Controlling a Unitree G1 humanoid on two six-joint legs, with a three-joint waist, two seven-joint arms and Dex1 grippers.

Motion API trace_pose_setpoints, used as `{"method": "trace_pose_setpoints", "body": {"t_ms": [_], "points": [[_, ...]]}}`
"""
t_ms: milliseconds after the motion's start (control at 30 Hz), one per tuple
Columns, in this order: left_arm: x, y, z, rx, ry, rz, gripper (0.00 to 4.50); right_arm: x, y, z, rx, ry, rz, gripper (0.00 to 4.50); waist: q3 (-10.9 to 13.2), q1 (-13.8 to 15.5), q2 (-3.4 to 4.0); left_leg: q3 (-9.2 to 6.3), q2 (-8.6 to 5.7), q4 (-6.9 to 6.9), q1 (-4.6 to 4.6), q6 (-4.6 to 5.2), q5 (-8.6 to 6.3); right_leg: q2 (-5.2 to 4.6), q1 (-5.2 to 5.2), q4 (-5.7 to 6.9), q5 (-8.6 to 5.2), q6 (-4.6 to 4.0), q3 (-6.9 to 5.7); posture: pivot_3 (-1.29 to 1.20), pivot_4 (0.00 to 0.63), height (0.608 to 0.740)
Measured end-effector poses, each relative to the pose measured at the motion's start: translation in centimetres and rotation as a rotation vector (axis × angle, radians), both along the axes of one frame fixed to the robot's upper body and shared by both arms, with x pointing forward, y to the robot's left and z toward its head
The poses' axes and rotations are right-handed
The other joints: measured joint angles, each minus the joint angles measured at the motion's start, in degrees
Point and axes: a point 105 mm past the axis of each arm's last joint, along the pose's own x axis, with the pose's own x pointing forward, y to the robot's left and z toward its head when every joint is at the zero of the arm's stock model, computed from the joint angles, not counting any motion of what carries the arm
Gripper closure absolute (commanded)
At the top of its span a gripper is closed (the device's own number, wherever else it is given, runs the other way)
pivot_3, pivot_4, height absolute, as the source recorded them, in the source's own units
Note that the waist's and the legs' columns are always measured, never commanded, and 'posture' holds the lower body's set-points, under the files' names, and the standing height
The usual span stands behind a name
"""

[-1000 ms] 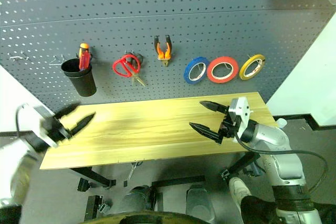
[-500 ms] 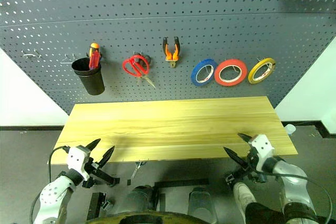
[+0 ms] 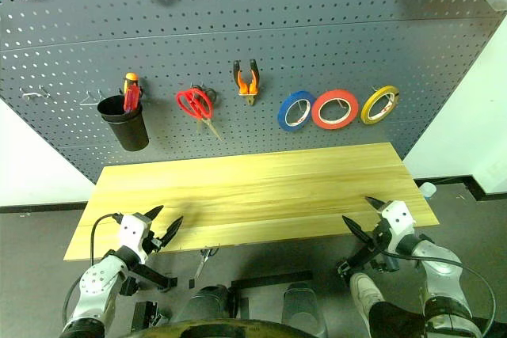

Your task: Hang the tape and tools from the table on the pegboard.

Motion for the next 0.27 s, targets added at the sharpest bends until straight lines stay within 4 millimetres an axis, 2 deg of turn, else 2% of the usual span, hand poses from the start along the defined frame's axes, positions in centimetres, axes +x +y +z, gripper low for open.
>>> {"method": "trace_pose_setpoints", "body": {"t_ms": [267], "points": [[-0.9,-1.0,-1.1,-0.017,0.014,-0.003,1.05,-0.6,-0.4,-1.4,-0.004,0.054,-0.018,0.0,-0.2,0.0,0.03,-0.04,-0.01,0.0,0.02,0.0,-0.01,-0.02,0.04,-0.04,0.0,0.0,-0.04,-0.09,0.005,0.728]]}}
